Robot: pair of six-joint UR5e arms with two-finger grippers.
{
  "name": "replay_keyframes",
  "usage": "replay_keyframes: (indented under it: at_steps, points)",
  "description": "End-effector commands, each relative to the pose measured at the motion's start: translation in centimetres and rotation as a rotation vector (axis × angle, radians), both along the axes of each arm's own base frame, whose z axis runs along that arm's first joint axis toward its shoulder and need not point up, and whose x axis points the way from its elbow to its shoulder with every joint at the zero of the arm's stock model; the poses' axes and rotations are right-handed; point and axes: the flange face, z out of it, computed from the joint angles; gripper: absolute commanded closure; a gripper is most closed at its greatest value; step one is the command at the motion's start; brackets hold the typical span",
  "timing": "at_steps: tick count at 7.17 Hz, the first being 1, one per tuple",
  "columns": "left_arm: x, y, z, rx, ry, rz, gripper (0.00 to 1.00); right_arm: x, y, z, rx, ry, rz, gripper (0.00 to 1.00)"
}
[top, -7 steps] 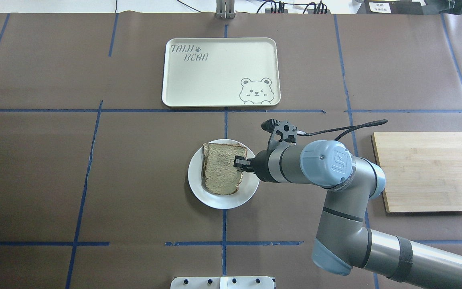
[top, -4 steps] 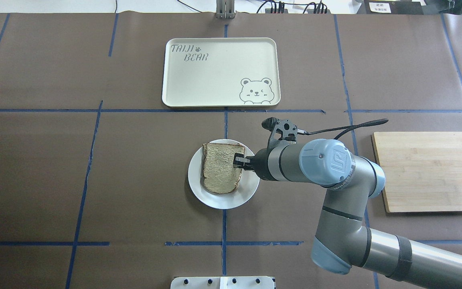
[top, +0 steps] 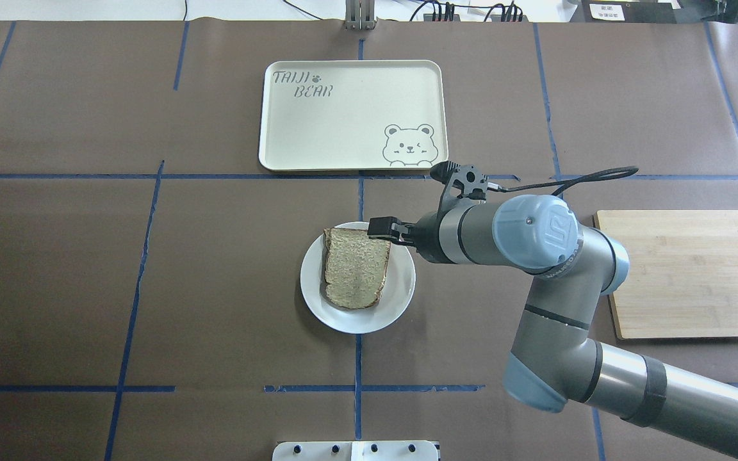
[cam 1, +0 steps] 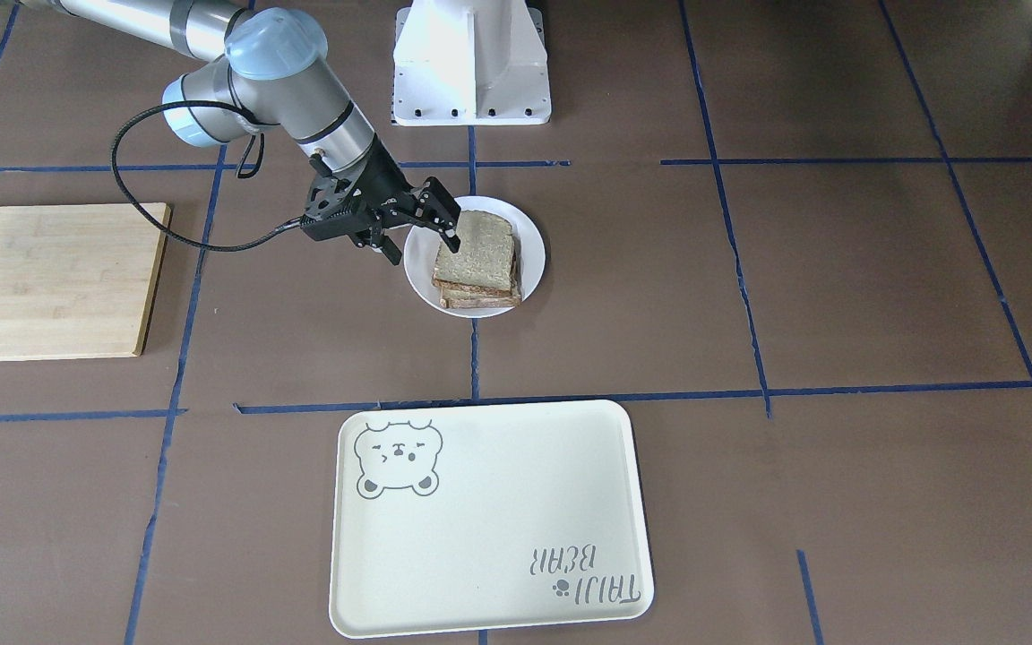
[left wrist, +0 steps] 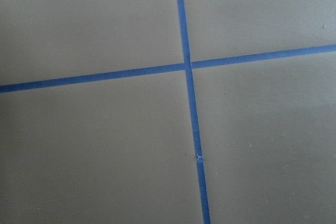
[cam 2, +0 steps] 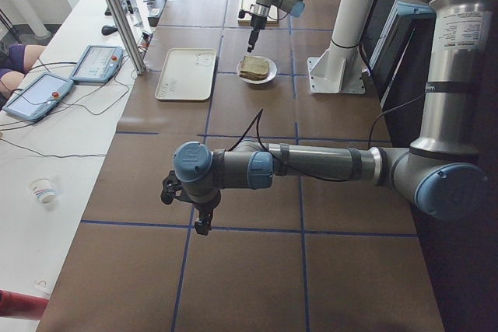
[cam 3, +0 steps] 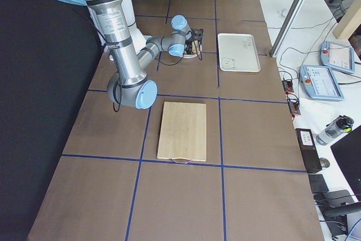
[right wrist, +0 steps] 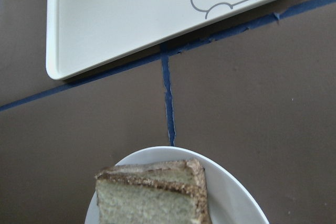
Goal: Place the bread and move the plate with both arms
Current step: 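Raise the right gripper away from the plate while the left arm reaches toward the plate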
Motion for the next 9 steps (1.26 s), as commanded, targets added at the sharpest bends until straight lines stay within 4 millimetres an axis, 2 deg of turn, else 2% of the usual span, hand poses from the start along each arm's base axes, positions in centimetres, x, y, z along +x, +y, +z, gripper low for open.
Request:
replay_keyframes:
  at_steps: [1, 2, 3, 4, 5, 6, 7, 9]
  points:
    - [3.2, -0.2, -8.3, 0.036, 0.016, -0.061, 0.0, 5.5, -5.5, 1.0, -0.081, 0.077, 0.008, 0.0]
    - [5.3, 0.2, -11.6, 0.016, 0.072, -0.079, 0.0, 7.9, -6.9, 1.0, -0.029, 0.164, -0.012, 0.0]
    - [7.7, 0.5, -14.0, -0.012, 0.164, -0.087, 0.0, 11.0, -8.0, 0.5, 0.009, 0.282, -0.032, 0.0]
    - [10.5, 0.6, -15.6, -0.035, 0.228, -0.114, 0.0, 14.2, -8.9, 0.2, 0.051, 0.398, -0.075, 0.0]
    - [13.7, 0.9, -17.3, -0.069, 0.286, -0.158, 0.0, 17.2, -10.1, 1.0, 0.079, 0.482, -0.131, 0.0]
    - [17.5, 1.8, -18.5, -0.109, 0.348, -0.176, 0.0, 19.8, -11.4, 2.1, 0.103, 0.526, -0.185, 0.0]
    - [20.1, 2.4, -19.0, -0.117, 0.399, -0.206, 0.0, 22.8, -12.7, 3.2, 0.096, 0.541, -0.23, 0.0]
    - [26.0, 3.6, -19.4, -0.151, 0.485, -0.291, 0.0, 27.9, -13.8, 6.8, 0.142, 0.574, -0.305, 0.0]
